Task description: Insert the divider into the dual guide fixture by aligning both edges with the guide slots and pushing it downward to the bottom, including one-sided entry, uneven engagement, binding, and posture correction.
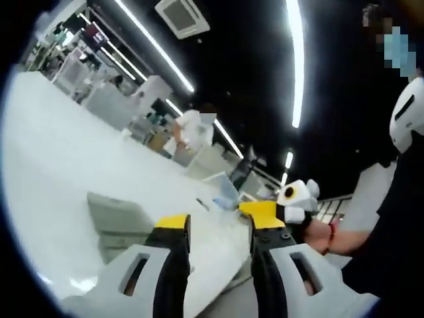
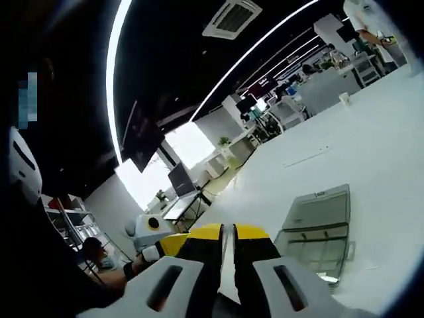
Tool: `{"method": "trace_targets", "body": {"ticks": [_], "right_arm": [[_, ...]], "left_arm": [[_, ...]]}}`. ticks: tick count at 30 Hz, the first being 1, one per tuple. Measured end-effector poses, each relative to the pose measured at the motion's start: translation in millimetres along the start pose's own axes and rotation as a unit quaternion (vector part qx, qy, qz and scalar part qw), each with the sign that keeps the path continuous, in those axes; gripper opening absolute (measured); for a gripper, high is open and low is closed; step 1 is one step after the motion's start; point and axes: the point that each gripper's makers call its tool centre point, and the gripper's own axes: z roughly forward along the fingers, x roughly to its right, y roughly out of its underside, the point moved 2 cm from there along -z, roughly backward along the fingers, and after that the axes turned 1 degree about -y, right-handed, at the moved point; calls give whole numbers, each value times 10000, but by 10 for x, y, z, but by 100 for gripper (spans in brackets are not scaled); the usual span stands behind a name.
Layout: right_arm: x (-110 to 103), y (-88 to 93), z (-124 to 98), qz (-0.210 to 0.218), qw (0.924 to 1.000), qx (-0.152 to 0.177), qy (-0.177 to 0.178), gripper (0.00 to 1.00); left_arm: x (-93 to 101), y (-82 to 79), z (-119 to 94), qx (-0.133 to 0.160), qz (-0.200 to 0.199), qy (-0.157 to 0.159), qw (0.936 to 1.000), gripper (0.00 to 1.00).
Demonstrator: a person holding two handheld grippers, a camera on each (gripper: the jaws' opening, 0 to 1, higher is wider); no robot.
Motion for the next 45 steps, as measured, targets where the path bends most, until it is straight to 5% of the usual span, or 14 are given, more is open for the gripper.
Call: {"method": "trace_targets", "body": {"ticks": [22, 45], "right_arm": [[368, 115, 52, -248, 9872, -78, 1571, 0], [725, 326, 195, -448, 9691, -654, 2336, 0]], "left_arm": [[-82, 209, 72, -720, 663, 217, 9950, 43], [-229, 281, 25, -1087, 1042, 265, 9882, 65]]}}
